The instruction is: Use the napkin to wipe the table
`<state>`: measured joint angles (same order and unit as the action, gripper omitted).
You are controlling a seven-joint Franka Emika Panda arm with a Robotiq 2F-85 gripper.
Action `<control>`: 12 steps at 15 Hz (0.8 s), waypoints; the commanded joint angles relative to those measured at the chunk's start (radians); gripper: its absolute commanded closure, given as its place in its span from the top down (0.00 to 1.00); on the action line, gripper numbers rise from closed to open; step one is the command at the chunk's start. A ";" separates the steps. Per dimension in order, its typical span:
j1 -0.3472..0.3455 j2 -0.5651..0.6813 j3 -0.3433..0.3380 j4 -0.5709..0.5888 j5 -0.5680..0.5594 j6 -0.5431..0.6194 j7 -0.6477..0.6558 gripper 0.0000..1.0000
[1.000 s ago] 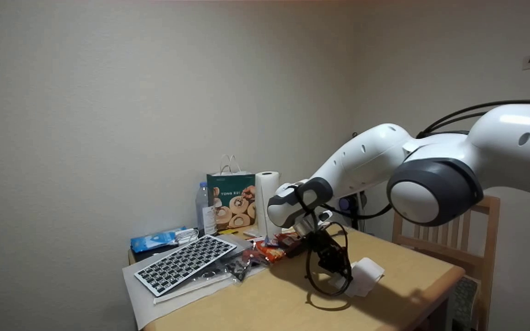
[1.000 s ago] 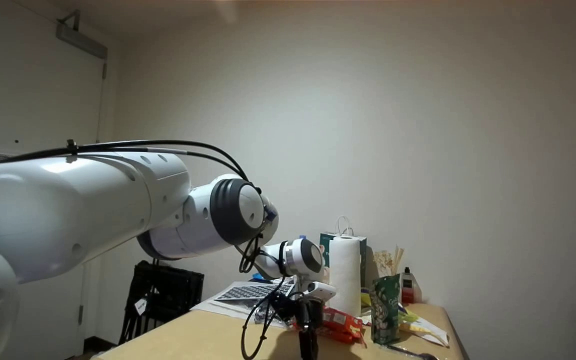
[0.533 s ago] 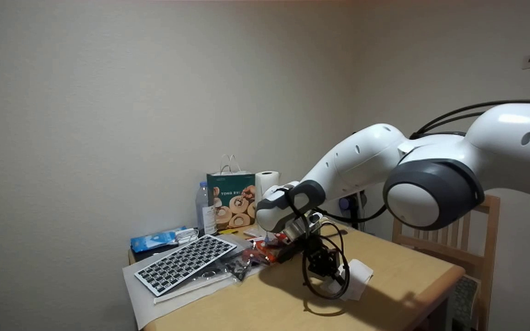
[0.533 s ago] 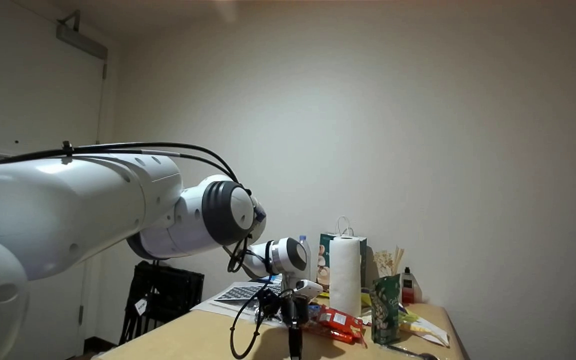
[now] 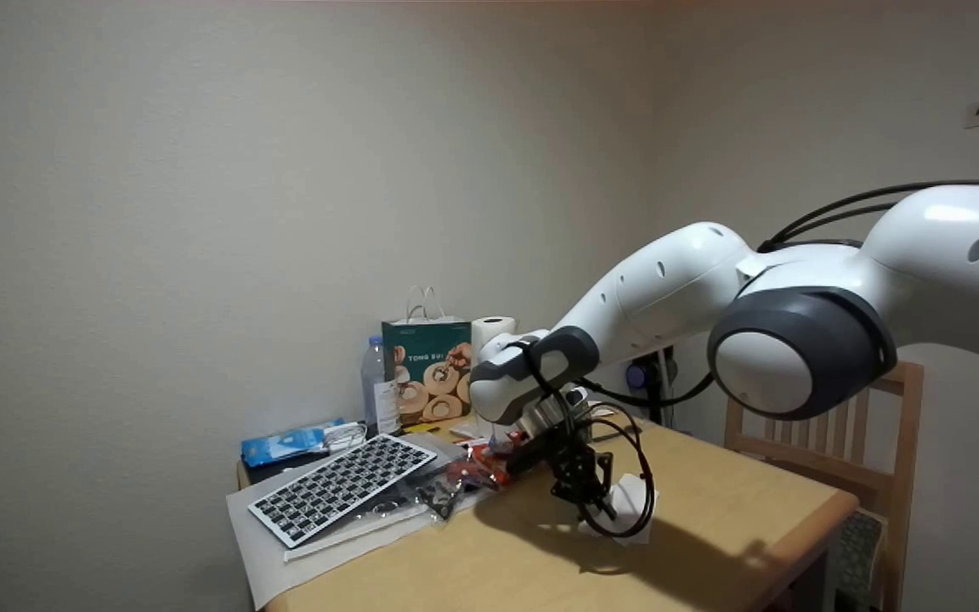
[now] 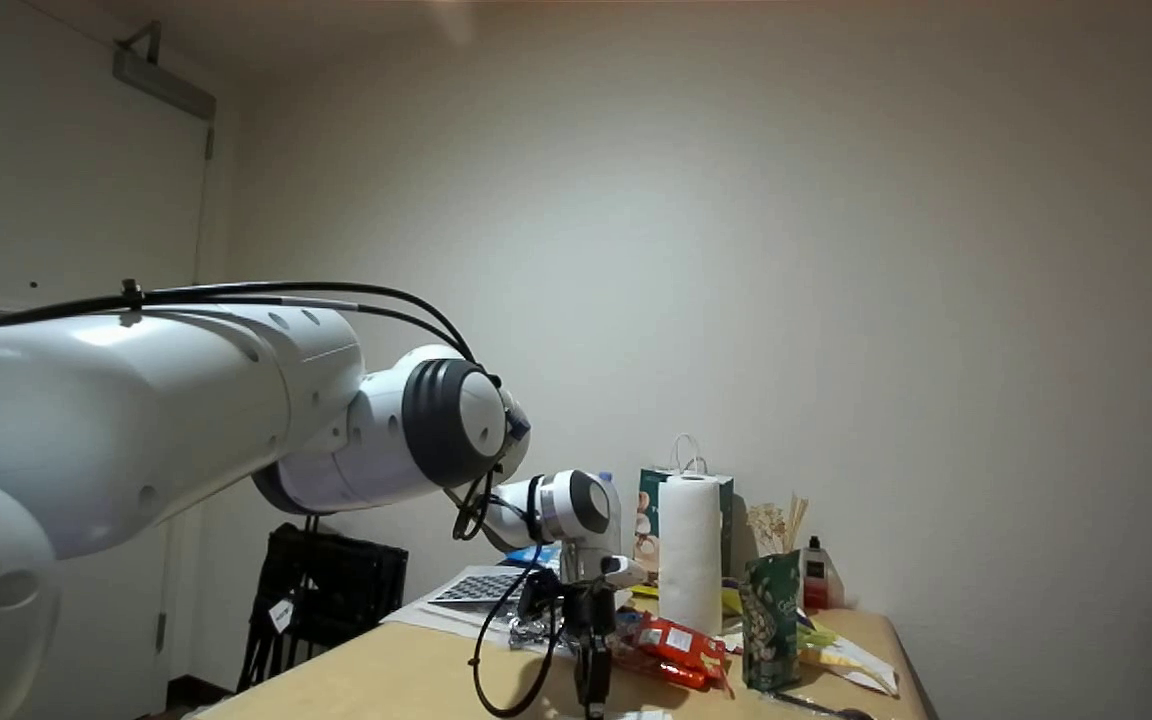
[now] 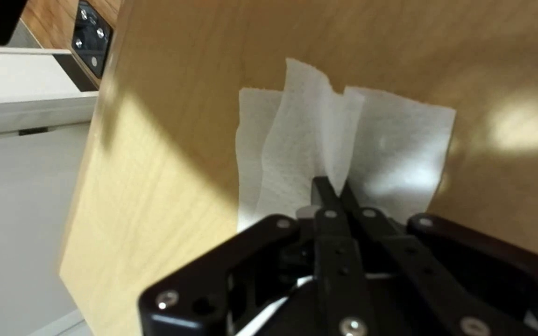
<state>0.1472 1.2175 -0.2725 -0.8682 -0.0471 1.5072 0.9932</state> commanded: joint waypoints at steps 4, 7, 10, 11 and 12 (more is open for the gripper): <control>0.007 -0.001 0.003 0.000 -0.005 0.001 -0.085 0.01; 0.027 -0.010 0.016 -0.033 -0.046 0.096 -0.232 0.00; 0.044 -0.015 0.013 -0.055 -0.087 0.181 -0.327 0.00; 0.048 -0.016 0.015 -0.059 -0.097 0.202 -0.359 0.00; 0.051 -0.019 0.019 -0.062 -0.106 0.221 -0.393 0.00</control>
<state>0.1896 1.2159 -0.2696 -0.8689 -0.1248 1.6120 0.6999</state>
